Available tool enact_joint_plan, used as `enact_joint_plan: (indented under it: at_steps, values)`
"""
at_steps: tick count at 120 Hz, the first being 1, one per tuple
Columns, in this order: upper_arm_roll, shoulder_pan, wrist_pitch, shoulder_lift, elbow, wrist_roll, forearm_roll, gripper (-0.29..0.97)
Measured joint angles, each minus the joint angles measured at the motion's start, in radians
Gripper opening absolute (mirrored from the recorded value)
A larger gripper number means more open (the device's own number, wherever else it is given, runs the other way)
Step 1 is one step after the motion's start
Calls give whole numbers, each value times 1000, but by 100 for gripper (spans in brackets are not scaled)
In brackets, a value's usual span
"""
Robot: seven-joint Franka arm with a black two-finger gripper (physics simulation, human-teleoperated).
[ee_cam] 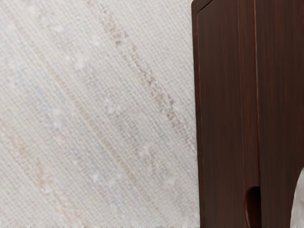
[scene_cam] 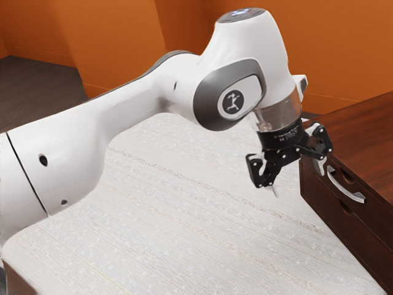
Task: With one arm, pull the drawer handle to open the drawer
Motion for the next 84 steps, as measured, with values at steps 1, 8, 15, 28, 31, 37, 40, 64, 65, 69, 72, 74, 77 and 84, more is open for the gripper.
enact_joint_plan:
  at_steps: [1,8,15,28,31,37,40,64,65,69,72,74,77,84]
  values:
    - [0,-1,0,1,1,-2,0,68]
    - [-1,-2,4,11,7,-19,1,68]
    - [-1,-7,11,16,8,-34,4,68]
    - [-2,-16,44,7,-16,-59,7,68]
    - [-3,-17,53,3,-23,-65,6,68]
    - [-3,-17,71,-6,-42,-74,4,68]
    - [-2,-16,82,-12,-55,-79,2,68]
    - [-2,-19,157,-33,-92,-110,-31,68]
    - [-2,-19,160,-34,-92,-111,-32,68]
    - [-2,-21,171,-35,-94,-115,-35,68]
    - [-2,-22,178,-35,-95,-118,-36,68]
    - [-2,-22,182,-36,-97,-119,-36,68]
    - [-2,-23,188,-37,-102,-121,-36,68]
    - [-2,-23,199,-40,-114,-124,-36,67]
